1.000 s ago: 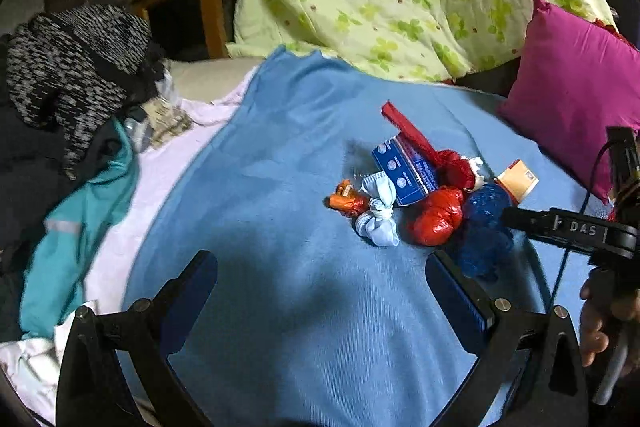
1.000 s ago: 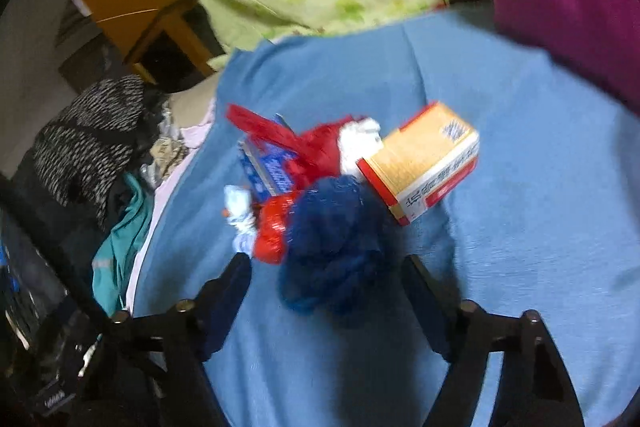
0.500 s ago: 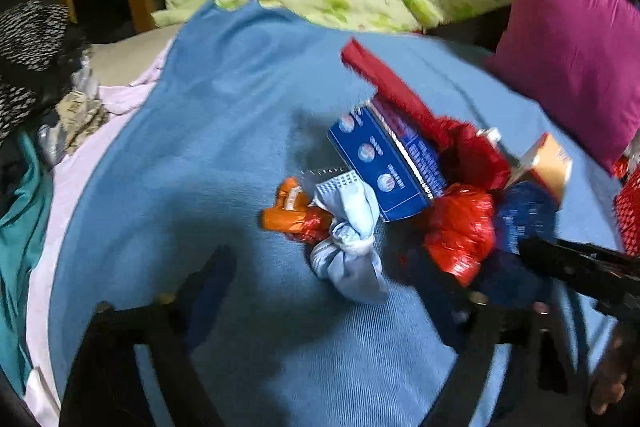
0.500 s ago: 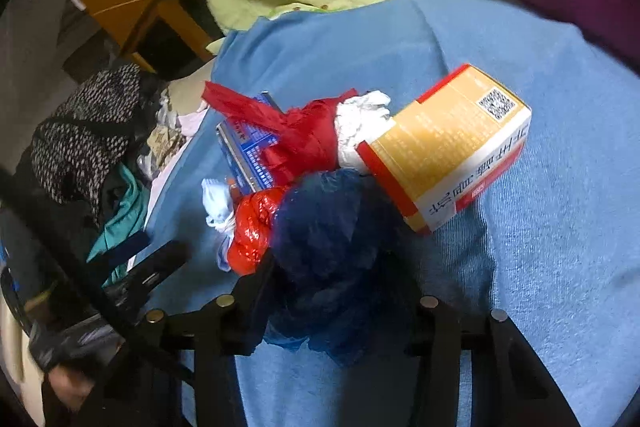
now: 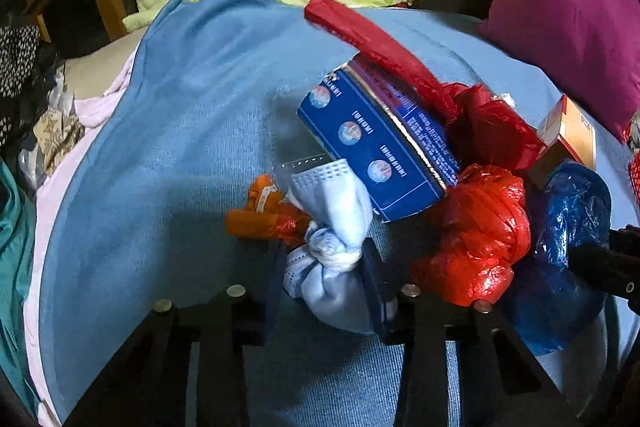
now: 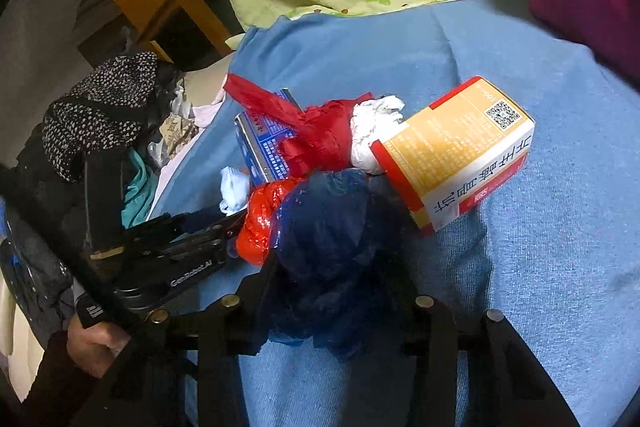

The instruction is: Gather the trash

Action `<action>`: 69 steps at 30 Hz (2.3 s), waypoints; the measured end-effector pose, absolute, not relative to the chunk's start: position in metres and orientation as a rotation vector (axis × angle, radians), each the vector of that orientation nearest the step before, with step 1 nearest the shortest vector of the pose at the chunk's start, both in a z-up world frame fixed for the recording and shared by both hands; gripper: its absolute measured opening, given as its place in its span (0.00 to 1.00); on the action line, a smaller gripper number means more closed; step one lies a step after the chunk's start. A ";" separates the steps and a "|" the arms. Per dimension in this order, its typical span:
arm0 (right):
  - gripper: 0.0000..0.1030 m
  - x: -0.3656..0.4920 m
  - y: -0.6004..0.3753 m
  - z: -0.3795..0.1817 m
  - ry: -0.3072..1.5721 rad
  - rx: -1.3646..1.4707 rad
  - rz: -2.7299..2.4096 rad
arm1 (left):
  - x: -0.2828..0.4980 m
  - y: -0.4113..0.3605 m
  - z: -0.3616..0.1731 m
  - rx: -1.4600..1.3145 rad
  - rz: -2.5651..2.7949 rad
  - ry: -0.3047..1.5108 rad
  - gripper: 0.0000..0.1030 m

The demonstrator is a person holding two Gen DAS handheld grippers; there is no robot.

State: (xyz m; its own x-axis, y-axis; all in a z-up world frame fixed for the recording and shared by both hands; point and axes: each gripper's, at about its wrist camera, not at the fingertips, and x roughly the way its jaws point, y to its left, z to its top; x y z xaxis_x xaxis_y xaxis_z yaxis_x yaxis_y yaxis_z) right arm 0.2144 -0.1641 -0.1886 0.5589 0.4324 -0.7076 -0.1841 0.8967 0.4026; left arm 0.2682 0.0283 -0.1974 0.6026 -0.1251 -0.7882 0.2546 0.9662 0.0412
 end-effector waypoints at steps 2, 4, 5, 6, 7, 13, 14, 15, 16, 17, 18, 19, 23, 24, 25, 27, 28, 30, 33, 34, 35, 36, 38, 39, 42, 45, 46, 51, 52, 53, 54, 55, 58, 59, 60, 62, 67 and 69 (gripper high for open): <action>0.45 0.213 -0.161 -0.186 0.905 0.300 0.378 | 0.264 0.026 -0.193 0.167 -0.220 0.880 0.25; 0.45 0.211 -0.160 -0.184 0.903 0.294 0.384 | 0.259 0.024 -0.189 0.177 -0.218 0.860 0.25; 0.45 0.209 -0.160 -0.183 0.901 0.291 0.386 | 0.254 0.023 -0.185 0.182 -0.216 0.847 0.25; 0.45 0.206 -0.160 -0.181 0.897 0.289 0.388 | 0.251 0.023 -0.182 0.184 -0.213 0.838 0.24; 0.45 0.204 -0.160 -0.178 0.893 0.290 0.392 | 0.248 0.023 -0.180 0.186 -0.211 0.830 0.24; 0.45 0.187 -0.173 -0.160 0.856 0.295 0.414 | 0.226 0.014 -0.159 0.208 -0.202 0.765 0.24; 0.45 0.184 -0.176 -0.156 0.848 0.296 0.416 | 0.223 0.013 -0.154 0.211 -0.201 0.754 0.24; 0.45 0.180 -0.179 -0.151 0.837 0.297 0.417 | 0.219 0.011 -0.148 0.217 -0.199 0.742 0.24; 0.45 0.176 -0.183 -0.145 0.825 0.300 0.419 | 0.215 0.008 -0.143 0.220 -0.199 0.731 0.24; 0.45 0.172 -0.186 -0.140 0.811 0.303 0.422 | 0.210 0.004 -0.135 0.222 -0.204 0.714 0.24; 0.45 0.168 -0.190 -0.134 0.797 0.304 0.421 | 0.205 0.001 -0.129 0.224 -0.208 0.700 0.24; 0.45 0.165 -0.193 -0.128 0.780 0.301 0.417 | 0.200 -0.003 -0.122 0.229 -0.214 0.685 0.24; 0.45 0.144 -0.219 -0.101 0.693 0.285 0.371 | 0.179 -0.031 -0.088 0.262 -0.247 0.618 0.24; 0.45 0.139 -0.226 -0.096 0.674 0.284 0.357 | 0.177 -0.037 -0.083 0.264 -0.257 0.607 0.24; 0.45 0.133 -0.235 -0.089 0.649 0.281 0.336 | 0.176 -0.043 -0.076 0.268 -0.268 0.595 0.24; 0.45 0.120 -0.255 -0.077 0.599 0.280 0.290 | 0.169 -0.062 -0.062 0.285 -0.291 0.562 0.24; 0.45 0.113 -0.267 -0.070 0.572 0.283 0.267 | 0.164 -0.074 -0.054 0.293 -0.304 0.547 0.24; 0.45 0.102 -0.286 -0.058 0.523 0.293 0.228 | 0.160 -0.092 -0.045 0.301 -0.327 0.527 0.25; 0.45 0.082 -0.320 -0.045 0.452 0.309 0.159 | 0.152 -0.125 -0.030 0.319 -0.365 0.491 0.25; 0.45 0.076 -0.331 -0.041 0.433 0.320 0.141 | 0.150 -0.136 -0.025 0.323 -0.380 0.480 0.24; 0.45 0.069 -0.345 -0.037 0.409 0.331 0.111 | 0.146 -0.148 -0.021 0.329 -0.395 0.470 0.25; 0.45 0.064 -0.354 -0.034 0.395 0.338 0.092 | 0.144 -0.159 -0.017 0.333 -0.413 0.462 0.25; 0.45 0.053 -0.376 -0.029 0.360 0.356 0.041 | 0.140 -0.181 -0.011 0.328 -0.461 0.455 0.25; 0.45 0.048 -0.386 -0.027 0.346 0.370 0.024 | 0.140 -0.190 -0.008 0.321 -0.483 0.456 0.25; 0.45 0.033 -0.417 -0.024 0.308 0.424 -0.033 | 0.137 -0.221 0.000 0.273 -0.582 0.464 0.25; 0.45 0.017 -0.444 -0.025 0.284 0.461 -0.101 | 0.133 -0.256 0.005 0.228 -0.706 0.480 0.25; 0.45 0.013 -0.451 -0.026 0.281 0.474 -0.115 | 0.131 -0.266 0.005 0.225 -0.733 0.482 0.25; 0.46 0.005 -0.488 -0.036 0.297 0.538 -0.225 | 0.125 -0.319 0.000 0.218 -0.887 0.514 0.25; 0.47 0.003 -0.495 -0.040 0.306 0.553 -0.235 | 0.125 -0.329 -0.002 0.216 -0.923 0.528 0.26; 0.47 0.003 -0.501 -0.043 0.317 0.572 -0.247 | 0.126 -0.338 -0.005 0.217 -0.948 0.545 0.27; 0.47 0.003 -0.506 -0.046 0.331 0.586 -0.269 | 0.127 -0.348 -0.009 0.220 -0.961 0.559 0.27; 0.49 0.003 -0.509 -0.049 0.341 0.595 -0.283 | 0.129 -0.355 -0.012 0.222 -0.977 0.568 0.27; 0.54 0.002 -0.526 -0.056 0.355 0.653 -0.309 | 0.133 -0.369 -0.021 0.230 -1.001 0.601 0.47; 0.61 0.000 -0.531 -0.057 0.351 0.667 -0.321 | 0.135 -0.370 -0.024 0.222 -1.001 0.601 0.58; 0.64 -0.002 -0.537 -0.057 0.343 0.685 -0.339 | 0.137 -0.368 -0.024 0.215 -1.001 0.593 0.59; 0.65 -0.013 -0.545 -0.059 0.307 0.720 -0.346 | 0.140 -0.358 -0.026 0.214 -0.999 0.587 0.59; 0.65 -0.017 -0.534 -0.048 0.224 0.685 -0.305 | 0.148 -0.310 -0.024 0.223 -0.909 0.520 0.65; 0.65 -0.013 -0.514 -0.037 0.189 0.615 -0.263 | 0.151 -0.273 -0.024 0.210 -0.826 0.486 0.67</action>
